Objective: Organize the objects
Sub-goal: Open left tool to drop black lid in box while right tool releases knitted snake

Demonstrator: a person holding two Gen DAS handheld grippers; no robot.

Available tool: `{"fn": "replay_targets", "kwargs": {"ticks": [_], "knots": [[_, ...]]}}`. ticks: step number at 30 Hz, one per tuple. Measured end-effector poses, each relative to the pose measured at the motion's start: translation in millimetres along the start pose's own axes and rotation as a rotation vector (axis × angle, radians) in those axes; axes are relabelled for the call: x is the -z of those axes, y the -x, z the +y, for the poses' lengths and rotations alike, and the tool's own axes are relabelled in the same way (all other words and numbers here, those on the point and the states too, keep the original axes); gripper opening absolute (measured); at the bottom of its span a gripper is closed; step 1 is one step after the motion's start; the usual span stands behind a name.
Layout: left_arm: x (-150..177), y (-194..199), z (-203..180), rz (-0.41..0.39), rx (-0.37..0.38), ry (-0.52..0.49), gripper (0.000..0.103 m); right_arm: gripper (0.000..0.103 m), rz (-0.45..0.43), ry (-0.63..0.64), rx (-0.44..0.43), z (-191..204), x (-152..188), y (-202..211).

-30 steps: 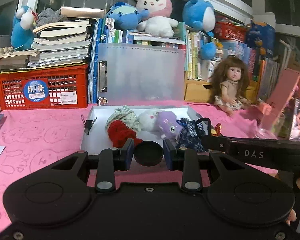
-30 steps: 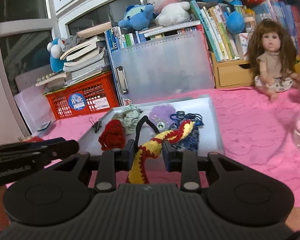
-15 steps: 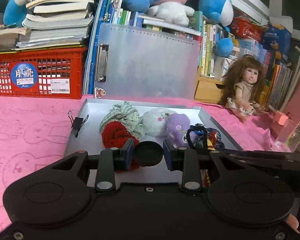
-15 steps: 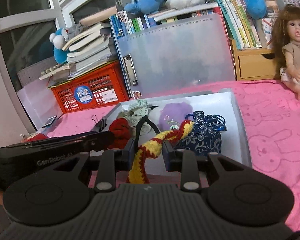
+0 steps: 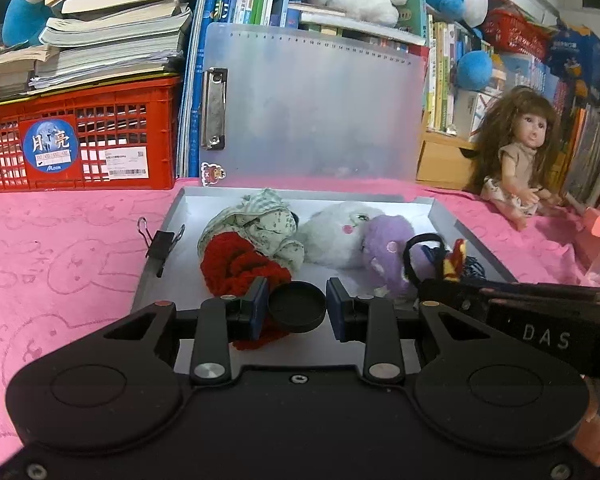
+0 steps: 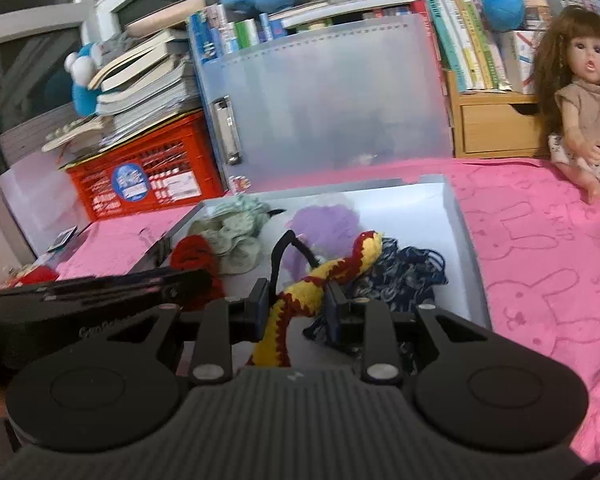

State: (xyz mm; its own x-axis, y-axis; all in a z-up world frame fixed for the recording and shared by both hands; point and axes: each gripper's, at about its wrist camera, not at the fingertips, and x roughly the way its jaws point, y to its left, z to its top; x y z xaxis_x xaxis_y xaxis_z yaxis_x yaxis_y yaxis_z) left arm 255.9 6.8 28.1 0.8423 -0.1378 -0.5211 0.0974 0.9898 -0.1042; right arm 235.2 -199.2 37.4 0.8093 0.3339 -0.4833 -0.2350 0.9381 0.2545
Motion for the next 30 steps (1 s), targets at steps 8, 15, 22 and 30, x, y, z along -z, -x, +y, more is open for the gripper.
{"fn": "replay_targets", "kwargs": {"ticks": [8,15,22,30], "knots": [[-4,-14,2,0.046,-0.025,0.011,0.030,0.033,-0.008,-0.014,0.073,-12,-4,-4],[-7,-24,1,0.072,-0.037,0.019,0.030,0.033,-0.016,-0.086,0.051,-19,-15,-10],[-10,-33,1,0.091,-0.047,0.028,0.032,0.037,0.028,-0.063,0.069,-13,-18,-24],[-11,-24,1,0.094,-0.029,0.044,0.054,0.068,-0.015,-0.063,0.053,-14,-18,-7]]}}
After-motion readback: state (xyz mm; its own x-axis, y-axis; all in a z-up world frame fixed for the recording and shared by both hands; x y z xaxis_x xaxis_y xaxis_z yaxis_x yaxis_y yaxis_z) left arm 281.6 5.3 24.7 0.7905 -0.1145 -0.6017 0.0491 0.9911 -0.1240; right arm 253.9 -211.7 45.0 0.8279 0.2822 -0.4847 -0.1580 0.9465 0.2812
